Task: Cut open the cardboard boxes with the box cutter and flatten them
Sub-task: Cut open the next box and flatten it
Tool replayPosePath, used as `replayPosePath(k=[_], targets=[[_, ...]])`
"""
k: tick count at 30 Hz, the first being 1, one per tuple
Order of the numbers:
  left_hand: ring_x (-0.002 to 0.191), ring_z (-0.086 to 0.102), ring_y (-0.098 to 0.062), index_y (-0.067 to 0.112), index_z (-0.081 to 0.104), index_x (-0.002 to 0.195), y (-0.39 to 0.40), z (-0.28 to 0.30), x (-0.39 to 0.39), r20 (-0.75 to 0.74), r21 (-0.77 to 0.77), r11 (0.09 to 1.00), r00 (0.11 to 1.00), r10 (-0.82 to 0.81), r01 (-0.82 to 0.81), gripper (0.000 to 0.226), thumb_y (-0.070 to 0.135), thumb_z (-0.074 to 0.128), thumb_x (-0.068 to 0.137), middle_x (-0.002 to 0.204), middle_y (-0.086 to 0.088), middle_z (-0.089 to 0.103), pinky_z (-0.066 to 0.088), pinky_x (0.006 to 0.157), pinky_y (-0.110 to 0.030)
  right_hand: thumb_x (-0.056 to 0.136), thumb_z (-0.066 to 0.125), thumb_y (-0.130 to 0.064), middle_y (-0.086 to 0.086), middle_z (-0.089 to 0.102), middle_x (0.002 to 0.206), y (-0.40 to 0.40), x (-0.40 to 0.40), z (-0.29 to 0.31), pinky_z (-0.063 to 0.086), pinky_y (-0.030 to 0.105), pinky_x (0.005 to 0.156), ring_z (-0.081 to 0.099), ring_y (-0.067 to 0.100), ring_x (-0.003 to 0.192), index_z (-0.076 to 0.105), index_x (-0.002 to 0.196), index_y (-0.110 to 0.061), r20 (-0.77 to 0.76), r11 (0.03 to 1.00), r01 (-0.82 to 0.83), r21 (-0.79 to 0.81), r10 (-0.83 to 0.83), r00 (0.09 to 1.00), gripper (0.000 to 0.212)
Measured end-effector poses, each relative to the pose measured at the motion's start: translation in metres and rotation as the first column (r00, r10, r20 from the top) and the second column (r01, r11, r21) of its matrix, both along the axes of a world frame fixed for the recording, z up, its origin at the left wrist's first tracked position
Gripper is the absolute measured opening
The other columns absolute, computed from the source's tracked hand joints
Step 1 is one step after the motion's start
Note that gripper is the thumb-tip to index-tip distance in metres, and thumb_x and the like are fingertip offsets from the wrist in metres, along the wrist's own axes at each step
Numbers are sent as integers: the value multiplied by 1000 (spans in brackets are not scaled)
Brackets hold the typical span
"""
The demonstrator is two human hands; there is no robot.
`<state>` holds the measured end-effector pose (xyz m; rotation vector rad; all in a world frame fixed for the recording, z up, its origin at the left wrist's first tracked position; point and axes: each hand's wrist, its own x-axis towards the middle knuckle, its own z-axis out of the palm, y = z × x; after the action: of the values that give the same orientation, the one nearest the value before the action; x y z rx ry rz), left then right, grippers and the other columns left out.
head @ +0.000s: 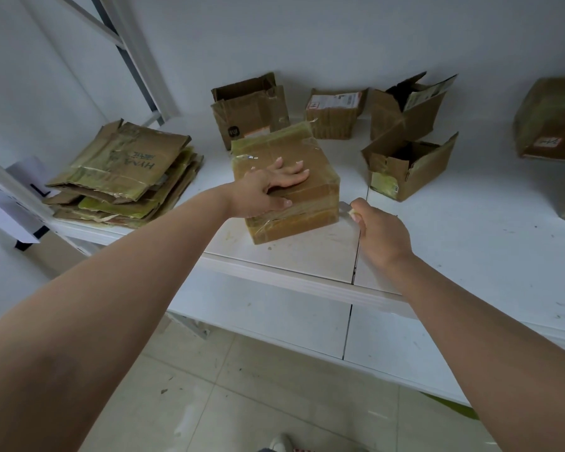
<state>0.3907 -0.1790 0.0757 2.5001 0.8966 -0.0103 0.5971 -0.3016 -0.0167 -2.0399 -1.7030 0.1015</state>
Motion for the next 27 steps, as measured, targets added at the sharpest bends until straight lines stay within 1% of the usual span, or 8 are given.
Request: replayPosePath(k=[8, 12, 17, 19, 21, 22, 25, 27], targets=[[147, -4, -11, 37, 25, 147, -2, -1, 0, -2, 12, 1000, 1000, 6, -6, 61, 21, 55, 96, 158, 17, 11, -5, 118, -52, 90, 40, 3, 8, 61, 83, -8, -4, 2, 35, 31, 65, 49, 29, 68, 44, 114, -16, 108, 997, 45, -59, -38, 993, 31], [147, -4, -13, 38, 23, 149, -4, -1, -1, 3, 33, 997, 998, 65, -65, 58, 26, 50, 99, 158, 17, 10, -5, 118, -52, 91, 37, -2, 6, 62, 86, -12, -5, 3, 32, 30, 64, 48, 26, 69, 44, 112, -17, 175, 992, 60, -111, -39, 984, 26], [148, 2, -24, 29, 23, 151, -15, -4, 31, -1, 184, 896, 912, 410, -403, 55, 27, 43, 100, 159, 8, 16, -1, 115, -58, 98, 38, -15, 10, 64, 89, -14, -5, 5, 33, 30, 59, 49, 25, 71, 47, 112, -11, -69, 995, 95, -11, -96, 993, 17], [142, 26, -29, 21, 30, 149, -16, 1, 46, 202, -69, 822, 799, 566, -565, 53, 22, 48, 99, 148, -2, 39, 15, 116, -53, 98, 41, -14, 12, 64, 94, -11, -9, 7, 35, 29, 61, 57, 27, 79, 48, 118, -9, -104, 997, 76, 7, -75, 992, 22], [113, 55, -23, 13, 39, 143, -20, 12, 51, 394, -502, 712, 604, 693, -490, 47, 13, 51, 98, 118, -2, 58, 43, 100, -37, 100, 41, -19, 10, 66, 95, -10, -14, 10, 37, 28, 62, 61, 28, 84, 49, 123, -10, -71, 999, 52, 7, -52, 996, 27], [103, 59, -18, 12, 42, 141, -21, 16, 48, 432, -591, 687, 552, 713, -424, 43, 10, 50, 98, 111, 0, 59, 48, 92, -31, 100, 40, -22, 9, 66, 93, -10, -16, 10, 36, 28, 61, 61, 27, 82, 50, 124, -12, -43, 999, 39, 13, -38, 998, 28], [117, 53, -13, 17, 51, 137, -22, 18, 27, 462, -369, 849, 718, 520, -378, 37, 20, 49, 100, 125, 2, 56, 43, 94, -23, 100, 38, -28, 5, 64, 81, -11, -25, 10, 31, 27, 57, 56, 24, 71, 52, 120, -15, 34, 999, 15, 38, -16, 999, 27], [137, 31, -11, 25, 50, 138, -17, 8, 8, 334, -144, 928, 865, 373, -344, 41, 36, 48, 99, 144, 2, 45, 27, 109, -30, 100, 38, -29, 5, 64, 77, -13, -32, 8, 30, 27, 55, 58, 27, 69, 52, 117, -16, 45, 999, -8, 48, 6, 999, 26]])
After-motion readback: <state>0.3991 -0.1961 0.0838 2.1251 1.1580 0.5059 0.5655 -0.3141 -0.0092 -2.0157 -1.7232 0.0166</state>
